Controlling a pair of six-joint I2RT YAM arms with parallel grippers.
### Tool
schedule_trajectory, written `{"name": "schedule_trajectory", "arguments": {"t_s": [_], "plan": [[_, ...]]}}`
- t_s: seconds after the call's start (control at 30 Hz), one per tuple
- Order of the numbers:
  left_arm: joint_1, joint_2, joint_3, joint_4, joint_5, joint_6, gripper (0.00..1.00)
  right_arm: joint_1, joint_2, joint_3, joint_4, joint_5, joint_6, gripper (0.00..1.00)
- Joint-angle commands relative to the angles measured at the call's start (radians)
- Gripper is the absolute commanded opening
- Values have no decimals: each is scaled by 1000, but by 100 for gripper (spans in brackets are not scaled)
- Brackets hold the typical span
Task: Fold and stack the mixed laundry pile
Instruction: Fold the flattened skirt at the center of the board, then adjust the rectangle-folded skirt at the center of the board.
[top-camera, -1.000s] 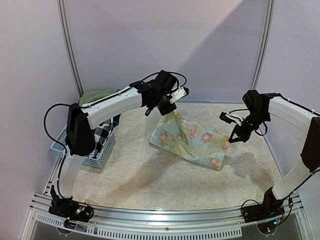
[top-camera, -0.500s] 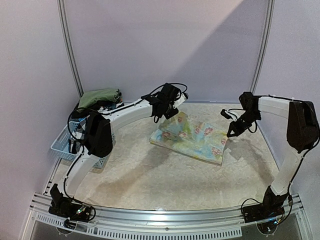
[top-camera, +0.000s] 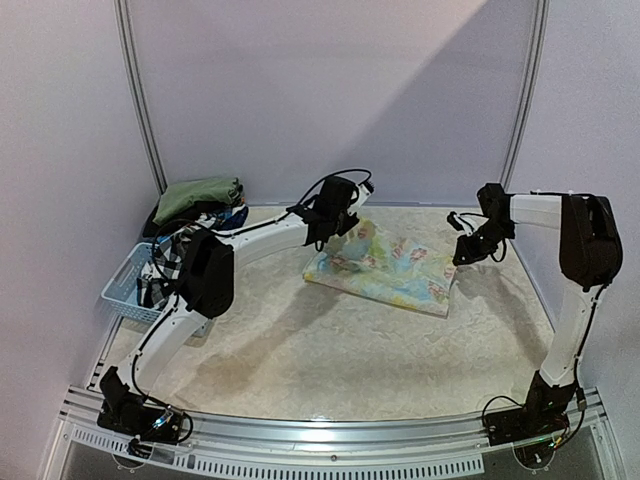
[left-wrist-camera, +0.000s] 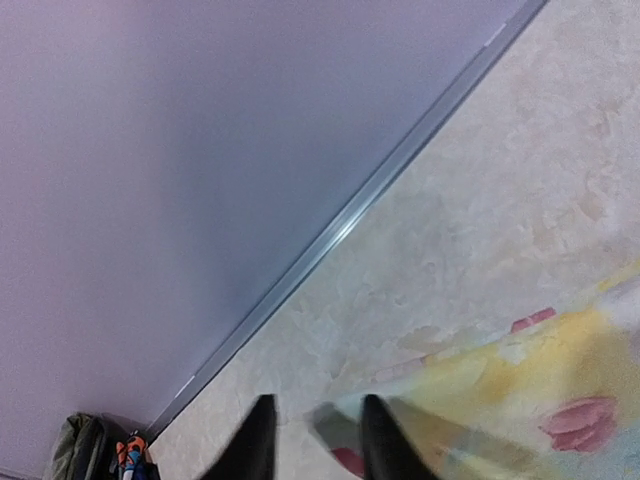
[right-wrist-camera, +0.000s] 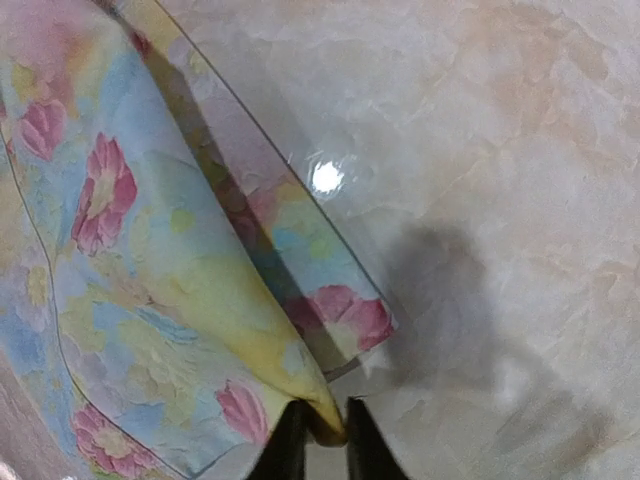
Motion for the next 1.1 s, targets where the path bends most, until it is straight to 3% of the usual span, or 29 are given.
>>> {"name": "schedule_trajectory", "arguments": {"t_s": [0.0,0.07,0.1,0.3,0.57,0.77,1.07], "plan": [[35,11,27,130,-74,-34,55,-10,70,110,34,-28,53,28],[26,-27,12,121,-138,-36,70,-9,57,124,20,-50,55,45],[18,-56,-10,120,-166,-27,73,-10,40,128,10,-51,53,49],[-43,-306,-303,121,-275,-22,80,-9,-35,118,-39,-78,-16,54],[-91,-532,-489,-239,-1,-398,81,-9,99,182,-92,-102,-35,65],[-121,-675,-701,-206,136,-603,78,-9,181,243,-130,-102,-42,66],[-158,-770,-894,-108,147,-669,75,-7,255,276,-159,-155,-21,54]]}}
